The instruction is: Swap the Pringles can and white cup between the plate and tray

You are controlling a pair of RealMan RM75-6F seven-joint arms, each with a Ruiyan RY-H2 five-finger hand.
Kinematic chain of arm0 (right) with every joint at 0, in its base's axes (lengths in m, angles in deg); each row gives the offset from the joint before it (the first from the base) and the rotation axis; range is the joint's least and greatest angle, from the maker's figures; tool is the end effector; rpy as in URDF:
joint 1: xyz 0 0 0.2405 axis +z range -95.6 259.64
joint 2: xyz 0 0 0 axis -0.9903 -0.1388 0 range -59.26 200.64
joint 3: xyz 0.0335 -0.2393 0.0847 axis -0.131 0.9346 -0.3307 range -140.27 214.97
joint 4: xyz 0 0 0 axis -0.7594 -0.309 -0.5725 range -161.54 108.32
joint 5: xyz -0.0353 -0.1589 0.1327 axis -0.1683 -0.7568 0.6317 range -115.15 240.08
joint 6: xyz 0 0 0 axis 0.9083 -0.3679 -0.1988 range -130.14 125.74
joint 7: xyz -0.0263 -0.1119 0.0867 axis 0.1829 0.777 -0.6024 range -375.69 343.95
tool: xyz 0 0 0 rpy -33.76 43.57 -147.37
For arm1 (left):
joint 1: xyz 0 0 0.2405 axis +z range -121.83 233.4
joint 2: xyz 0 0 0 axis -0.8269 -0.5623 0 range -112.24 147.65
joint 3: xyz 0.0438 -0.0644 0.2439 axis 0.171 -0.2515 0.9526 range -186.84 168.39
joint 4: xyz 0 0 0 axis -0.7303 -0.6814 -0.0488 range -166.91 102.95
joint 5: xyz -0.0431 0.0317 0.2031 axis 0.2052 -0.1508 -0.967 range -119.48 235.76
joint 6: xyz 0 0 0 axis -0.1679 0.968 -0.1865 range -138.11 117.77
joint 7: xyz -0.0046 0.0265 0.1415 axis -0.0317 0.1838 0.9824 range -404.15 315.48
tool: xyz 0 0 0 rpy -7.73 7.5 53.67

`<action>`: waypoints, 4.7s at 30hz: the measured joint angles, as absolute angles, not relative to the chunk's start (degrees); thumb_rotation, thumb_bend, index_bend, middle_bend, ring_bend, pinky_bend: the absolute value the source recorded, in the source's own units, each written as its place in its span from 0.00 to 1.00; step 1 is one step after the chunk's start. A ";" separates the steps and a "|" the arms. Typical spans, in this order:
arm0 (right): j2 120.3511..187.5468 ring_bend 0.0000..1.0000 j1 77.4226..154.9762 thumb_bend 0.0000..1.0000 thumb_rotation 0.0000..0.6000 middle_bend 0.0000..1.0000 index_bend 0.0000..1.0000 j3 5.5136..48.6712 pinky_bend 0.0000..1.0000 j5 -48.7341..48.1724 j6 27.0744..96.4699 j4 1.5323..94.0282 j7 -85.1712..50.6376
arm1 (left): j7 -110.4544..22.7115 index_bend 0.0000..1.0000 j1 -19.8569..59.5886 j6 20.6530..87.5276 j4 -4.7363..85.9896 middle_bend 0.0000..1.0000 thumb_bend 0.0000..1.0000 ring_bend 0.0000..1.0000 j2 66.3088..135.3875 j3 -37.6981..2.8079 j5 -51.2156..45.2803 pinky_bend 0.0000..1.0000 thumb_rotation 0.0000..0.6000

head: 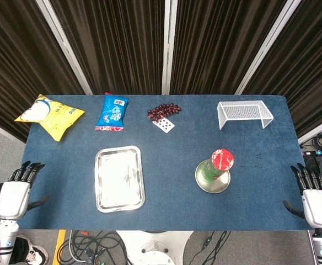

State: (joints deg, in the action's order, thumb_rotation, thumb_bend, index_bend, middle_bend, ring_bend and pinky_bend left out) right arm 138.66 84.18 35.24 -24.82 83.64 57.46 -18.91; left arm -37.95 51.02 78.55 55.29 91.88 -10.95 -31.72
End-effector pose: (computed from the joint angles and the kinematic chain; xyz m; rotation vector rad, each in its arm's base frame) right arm -0.3388 -0.1642 0.1501 1.3766 -0.9044 0.8639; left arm -0.2997 0.1759 0.1125 -1.4211 -0.8265 -0.9482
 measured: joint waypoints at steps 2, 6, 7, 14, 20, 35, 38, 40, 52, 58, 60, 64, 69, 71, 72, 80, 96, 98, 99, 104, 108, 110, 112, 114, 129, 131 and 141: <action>138.75 0.00 84.25 0.10 1.00 0.00 0.00 35.22 0.00 -25.03 83.72 57.36 -19.00 | -37.91 0.18 50.98 78.51 55.31 0.17 0.05 0.10 91.88 -10.90 -31.80 0.24 1.00; 138.87 0.00 84.48 0.10 1.00 0.00 0.00 35.16 0.00 -26.06 84.32 57.26 -19.31 | -37.88 0.18 50.97 78.32 55.39 0.17 0.05 0.10 91.89 -10.77 -31.75 0.24 1.00; 138.77 0.00 84.53 0.10 1.00 0.00 0.00 35.15 0.00 -26.16 84.35 57.43 -19.27 | -37.93 0.18 50.98 78.26 55.43 0.17 0.05 0.10 91.88 -10.74 -31.72 0.24 1.00; 136.89 0.00 85.27 0.10 1.00 0.00 0.00 34.72 0.00 -27.78 85.06 61.09 -18.34 | -38.51 0.18 50.67 77.95 55.26 0.17 0.05 0.10 91.56 -10.79 -31.84 0.24 1.00; 134.12 0.00 87.79 0.09 1.00 0.00 0.00 33.32 0.00 -30.18 84.69 67.35 -15.63 | -38.92 0.18 50.81 77.98 55.27 0.17 0.05 0.10 91.53 -10.38 -32.11 0.24 1.00; 130.34 0.00 102.51 0.07 1.00 0.00 0.00 27.18 0.09 -22.42 65.05 83.43 -3.53 | -41.72 0.18 51.20 77.65 52.37 0.17 0.05 0.10 92.82 -10.13 -31.23 0.24 1.00; 131.24 0.00 105.36 0.07 1.00 0.00 0.00 26.15 0.13 -18.43 61.95 84.41 -0.50 | -42.26 0.18 51.22 77.64 52.01 0.17 0.05 0.10 92.80 -10.12 -31.22 0.24 1.00; 132.06 0.00 107.25 0.07 1.00 0.02 0.00 25.58 0.18 -16.12 60.14 84.73 1.26 | -42.56 0.18 51.22 77.66 51.96 0.17 0.05 0.10 92.76 -10.14 -31.22 0.24 1.00; 134.44 0.26 111.75 0.13 1.00 0.24 0.17 25.50 0.50 -10.77 57.24 85.37 5.92 | -43.65 0.18 51.21 77.48 51.79 0.17 0.05 0.10 92.52 -10.05 -31.19 0.24 1.00; 134.38 0.34 112.24 0.17 1.00 0.35 0.33 25.90 0.57 -10.05 57.79 85.36 6.11 | -44.20 0.18 51.30 77.51 51.71 0.17 0.05 0.10 92.39 -9.96 -31.22 0.24 1.00; 134.05 0.35 112.34 0.17 1.00 0.36 0.35 25.94 0.57 -9.80 57.99 85.57 6.11 | -44.20 0.18 51.31 77.56 51.80 0.17 0.05 0.10 92.26 -9.99 -31.21 0.24 1.00; 133.09 0.37 112.31 0.18 1.00 0.38 0.37 25.75 0.58 -10.40 59.09 86.77 5.73 | -44.05 0.18 51.32 78.08 52.33 0.17 0.05 0.10 91.86 -10.12 -31.55 0.24 1.00; 130.64 0.38 113.11 0.18 1.00 0.39 0.38 23.80 0.58 -11.76 60.10 89.09 4.08 | -43.59 0.18 51.30 78.14 52.88 0.17 0.05 0.10 91.71 -10.13 -31.71 0.24 1.00; 130.31 0.39 114.08 0.18 1.00 0.39 0.38 22.76 0.58 -11.80 59.90 89.52 3.71 | -43.63 0.18 51.34 78.13 52.79 0.17 0.05 0.10 91.85 -10.13 -31.60 0.24 1.00; 130.29 0.39 114.90 0.18 1.00 0.39 0.38 22.03 0.58 -11.72 59.65 89.64 3.53 | -43.67 0.18 51.38 78.09 52.72 0.17 0.05 0.10 91.91 -10.11 -31.52 0.24 1.00; 135.78 0.39 122.70 0.18 1.00 0.39 0.38 18.89 0.58 -6.53 55.31 85.87 3.70 | -43.98 0.18 51.75 77.99 52.03 0.17 0.05 0.10 92.15 -9.83 -31.19 0.21 1.00; 153.05 0.39 135.98 0.18 1.00 0.39 0.37 17.31 0.55 2.92 49.14 69.91 3.95 | -45.36 0.18 51.69 76.96 50.30 0.17 0.05 0.10 92.57 -9.68 -30.59 0.21 1.00; 153.85 0.39 136.58 0.18 1.00 0.39 0.37 17.45 0.54 2.78 49.07 69.04 3.77 | -45.43 0.18 51.75 77.03 50.24 0.17 0.05 0.10 92.61 -9.65 -30.63 0.21 1.00; 154.31 0.39 136.84 0.18 1.00 0.39 0.36 17.63 0.54 2.59 49.09 68.49 3.70 | -45.48 0.18 51.78 77.10 50.23 0.17 0.05 0.10 92.63 -9.64 -30.65 0.21 1.00; 155.27 0.33 137.29 0.18 1.00 0.35 0.31 18.41 0.48 1.56 49.70 67.30 3.02 | -45.52 0.18 51.74 76.90 50.03 0.17 0.05 0.10 92.70 -9.53 -30.78 0.21 1.00; 154.89 0.14 137.43 0.11 1.00 0.23 0.15 18.99 0.31 1.42 49.23 67.18 2.43 | -45.54 0.18 51.72 76.84 49.87 0.17 0.05 0.10 92.84 -9.55 -30.70 0.21 1.00; 154.39 0.06 137.58 0.08 1.00 0.17 0.07 19.17 0.22 1.93 48.60 67.41 2.43 | -45.61 0.18 51.76 76.67 49.77 0.17 0.05 0.10 92.89 -9.53 -30.50 0.21 1.00; 153.67 0.01 137.76 0.05 1.00 0.10 0.01 19.39 0.14 2.76 47.98 67.93 2.57 | -45.49 0.18 51.78 76.70 49.77 0.17 0.05 0.10 92.88 -9.53 -30.51 0.21 1.00; 152.89 0.00 137.95 0.02 1.00 0.06 0.00 19.62 0.11 3.84 47.38 68.61 2.96 | -45.43 0.18 51.78 76.83 49.91 0.17 0.05 0.10 92.78 -9.57 -30.60 0.21 1.00; 144.59 0.00 133.60 0.00 1.00 0.03 0.00 20.30 0.06 -0.63 54.24 77.41 1.42 | -44.26 0.18 50.13 75.55 51.44 0.17 0.05 0.10 92.48 -9.75 -32.02 0.21 1.00; 142.03 0.00 131.67 0.00 1.00 0.03 0.00 20.74 0.05 -1.96 56.38 79.44 1.42 | -43.47 0.18 49.08 74.57 52.15 0.17 0.05 0.10 92.58 -9.76 -32.75 0.21 1.00; 131.25 0.00 117.07 0.00 1.00 0.01 0.00 26.51 0.05 -11.03 68.68 83.03 -6.21 | -42.86 0.18 42.46 68.34 57.49 0.17 0.05 0.10 92.68 -12.20 -34.01 0.28 1.00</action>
State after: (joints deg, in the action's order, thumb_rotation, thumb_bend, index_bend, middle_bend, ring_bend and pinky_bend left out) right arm 131.25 117.07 26.51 -11.03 68.68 83.03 -6.21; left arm -42.86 42.46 68.34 57.49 92.68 -12.20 -34.01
